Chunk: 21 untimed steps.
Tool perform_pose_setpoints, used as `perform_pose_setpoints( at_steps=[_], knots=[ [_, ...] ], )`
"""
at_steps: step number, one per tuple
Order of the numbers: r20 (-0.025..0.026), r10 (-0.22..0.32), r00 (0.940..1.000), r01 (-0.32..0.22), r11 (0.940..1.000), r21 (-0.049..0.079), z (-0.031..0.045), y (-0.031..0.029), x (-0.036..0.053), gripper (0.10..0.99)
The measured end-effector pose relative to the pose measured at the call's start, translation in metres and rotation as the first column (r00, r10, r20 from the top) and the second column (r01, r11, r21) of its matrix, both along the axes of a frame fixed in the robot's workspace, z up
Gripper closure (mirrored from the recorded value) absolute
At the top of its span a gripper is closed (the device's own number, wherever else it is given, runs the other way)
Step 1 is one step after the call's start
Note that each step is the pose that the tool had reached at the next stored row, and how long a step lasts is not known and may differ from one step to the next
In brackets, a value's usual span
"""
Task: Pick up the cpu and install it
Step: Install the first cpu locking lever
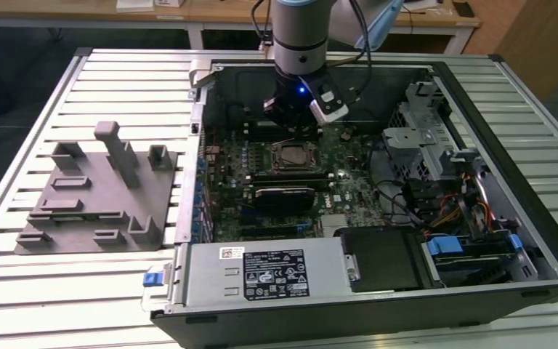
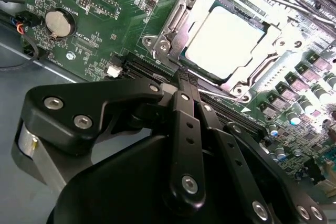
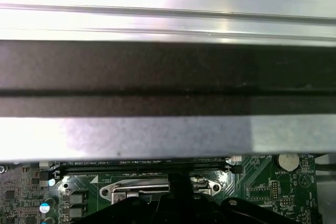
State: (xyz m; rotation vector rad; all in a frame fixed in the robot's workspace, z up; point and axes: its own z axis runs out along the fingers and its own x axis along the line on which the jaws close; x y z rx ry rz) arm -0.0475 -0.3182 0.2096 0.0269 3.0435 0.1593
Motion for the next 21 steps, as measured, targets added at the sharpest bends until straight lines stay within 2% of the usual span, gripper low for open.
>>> perform_pose_setpoints(
  at_steps=[1, 3, 5, 6, 7, 9, 12, 15, 17, 19, 21],
  knots=[
    [0.0036, 0.0, 1.0, 0.0, 1.0, 0.0, -0.0005, 0.0, -0.0001, 0.98],
    [0.0173, 0.0, 0.9998, 0.0, 1.0, 0.0, -0.0017, -0.0001, -0.0005, 0.98],
    [0.0332, 0.0, 0.9994, 0.0, 1.0, 0.0, -0.0027, -0.0002, -0.0009, 0.98],
    [0.0396, -0.001, 0.9992, 0.001, 1.0, 0.0, -0.0031, -0.0002, -0.0011, 0.98],
    [0.0433, -0.003, 0.9991, 0.003, 1.0, 0.0, -0.0033, -0.0002, -0.0011, 0.98],
    [0.0453, -0.01, 0.9989, 0.01, 0.9999, 0.0, -0.0033, -0.0002, -0.0016, 0.98],
    [0.0454, -0.011, 0.9989, 0.011, 0.9999, 0.0, -0.0034, -0.0002, -0.0016, 0.98],
    [0.0457, -0.012, 0.9989, 0.011, 0.9998, 0.016, -0.0034, -0.0004, -0.0026, 0.98],
    [0.0482, -0.012, 0.9988, 0.011, 0.9997, 0.023, -0.0035, -0.0007, -0.0046, 0.98],
    [0.0524, -0.013, 0.9985, 0.012, 0.9997, 0.023, -0.0041, -0.0009, -0.006, 0.98],
    [0.0544, -0.023, 0.9983, 0.021, 0.9995, 0.023, -0.0048, -0.0009, -0.0062, 0.98]
  ],
)
